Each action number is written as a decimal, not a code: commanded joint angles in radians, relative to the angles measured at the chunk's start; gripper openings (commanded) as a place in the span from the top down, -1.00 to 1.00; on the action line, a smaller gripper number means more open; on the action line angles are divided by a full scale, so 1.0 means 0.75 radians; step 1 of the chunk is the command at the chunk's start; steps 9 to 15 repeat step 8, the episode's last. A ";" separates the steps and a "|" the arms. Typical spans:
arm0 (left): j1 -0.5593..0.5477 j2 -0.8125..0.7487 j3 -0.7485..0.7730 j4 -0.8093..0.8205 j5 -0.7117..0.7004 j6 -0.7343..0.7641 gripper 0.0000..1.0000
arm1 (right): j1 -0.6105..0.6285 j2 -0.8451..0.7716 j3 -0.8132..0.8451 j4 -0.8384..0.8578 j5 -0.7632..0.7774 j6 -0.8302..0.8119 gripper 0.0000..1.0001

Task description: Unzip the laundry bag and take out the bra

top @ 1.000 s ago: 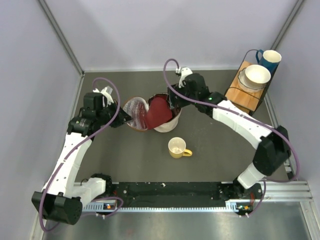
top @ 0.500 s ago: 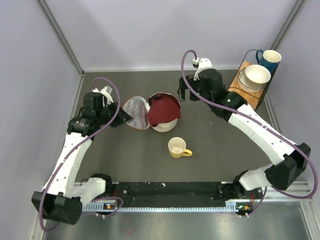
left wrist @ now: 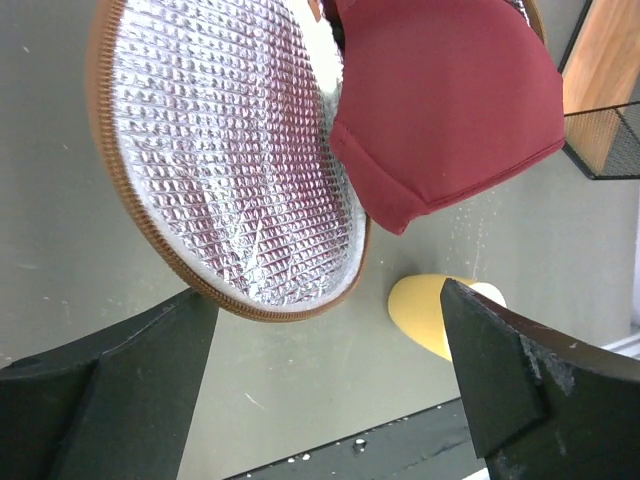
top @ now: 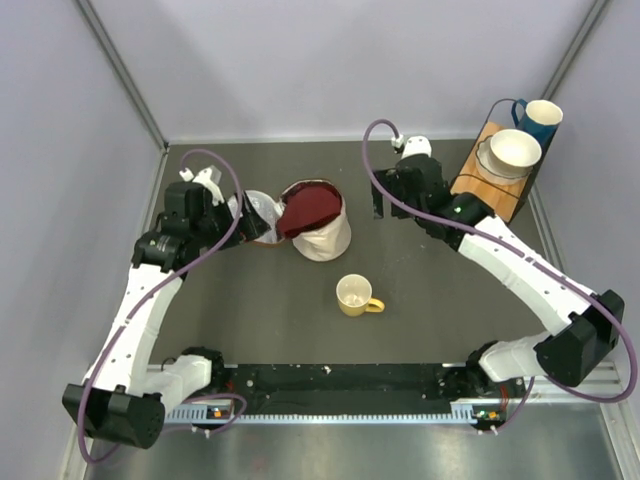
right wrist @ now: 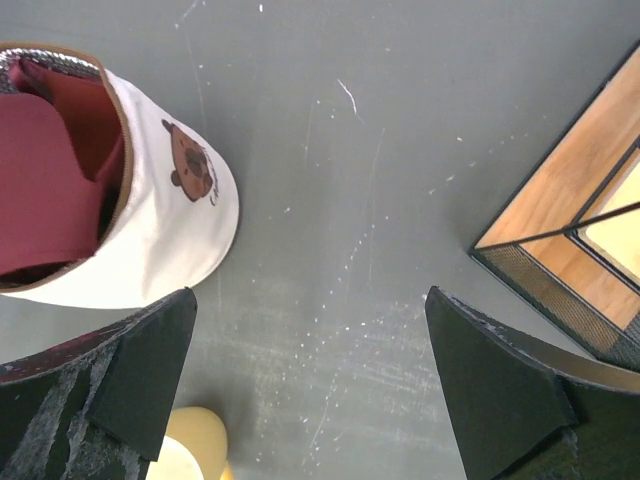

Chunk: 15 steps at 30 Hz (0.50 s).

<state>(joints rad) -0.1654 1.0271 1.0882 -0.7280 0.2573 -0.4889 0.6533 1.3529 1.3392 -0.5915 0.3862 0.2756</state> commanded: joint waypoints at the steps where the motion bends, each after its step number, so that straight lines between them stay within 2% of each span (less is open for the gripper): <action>1: 0.006 -0.056 0.108 -0.019 -0.116 0.101 -0.98 | -0.006 -0.059 -0.016 0.009 0.035 0.029 -0.98; 8: 0.006 -0.128 0.159 -0.038 -0.228 0.140 -0.98 | -0.006 -0.065 -0.029 0.034 0.033 0.023 -0.98; 15: 0.006 -0.128 0.159 -0.038 -0.228 0.140 -0.98 | -0.006 -0.065 -0.029 0.034 0.033 0.023 -0.98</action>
